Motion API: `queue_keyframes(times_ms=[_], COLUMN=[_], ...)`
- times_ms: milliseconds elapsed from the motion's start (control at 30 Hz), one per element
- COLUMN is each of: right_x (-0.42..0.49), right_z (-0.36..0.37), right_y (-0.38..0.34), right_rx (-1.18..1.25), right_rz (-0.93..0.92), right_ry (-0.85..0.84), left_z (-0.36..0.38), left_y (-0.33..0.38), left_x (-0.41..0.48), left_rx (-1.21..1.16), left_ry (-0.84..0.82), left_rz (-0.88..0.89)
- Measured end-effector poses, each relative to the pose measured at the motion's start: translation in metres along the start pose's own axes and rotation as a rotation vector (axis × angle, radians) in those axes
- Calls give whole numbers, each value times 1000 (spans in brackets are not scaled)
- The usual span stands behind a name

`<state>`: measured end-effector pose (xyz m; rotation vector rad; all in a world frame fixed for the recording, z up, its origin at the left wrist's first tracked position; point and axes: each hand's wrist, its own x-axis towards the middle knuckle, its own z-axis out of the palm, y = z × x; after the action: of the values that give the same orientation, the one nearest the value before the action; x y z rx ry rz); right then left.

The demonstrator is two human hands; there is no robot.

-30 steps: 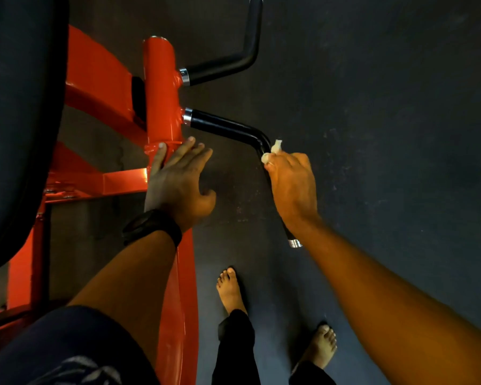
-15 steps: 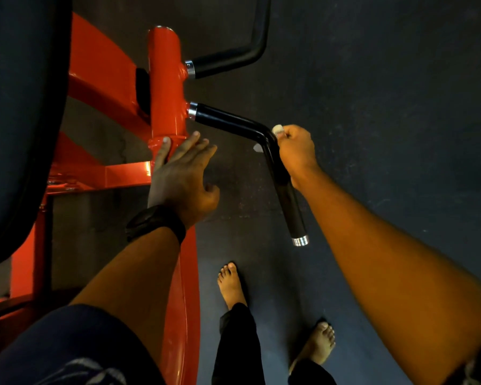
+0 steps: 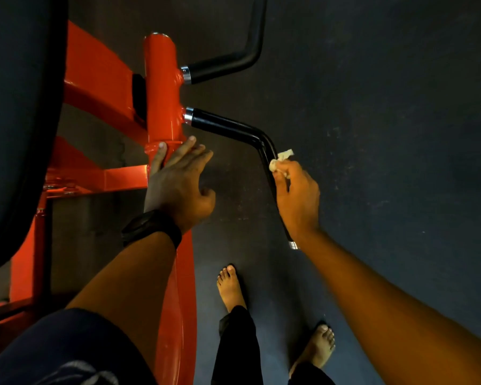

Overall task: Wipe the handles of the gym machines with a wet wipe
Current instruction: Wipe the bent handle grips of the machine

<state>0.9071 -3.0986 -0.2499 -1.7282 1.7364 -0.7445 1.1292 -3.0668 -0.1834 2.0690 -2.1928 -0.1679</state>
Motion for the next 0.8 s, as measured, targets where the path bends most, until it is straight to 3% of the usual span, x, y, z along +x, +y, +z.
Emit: queue_keyframes(times_ms=[167,300,467,533,667,800], right_x=[17,9,24,10,-20,3], right_z=[8,5,7,3,3,-2], right_y=[-2,19,3,6,0,-23], right_rx=[-271,-333,-339,-421,-212,-108], right_rz=[-544,-762,-714,-608,-290,-316], right_ry=[-109,-70,-42,-10,-23,22], left_z=[0,0,-1,-2,-2,-1], left_y=[1,1,1,2,3,3], left_x=[1,0,1,1,0,1], left_rx=[-1,-11,-14,-20,-17,-6], left_ry=[8,11,-4,-19,-9,-11], left_rz=[-6,-16,-19,-18,-22,-27])
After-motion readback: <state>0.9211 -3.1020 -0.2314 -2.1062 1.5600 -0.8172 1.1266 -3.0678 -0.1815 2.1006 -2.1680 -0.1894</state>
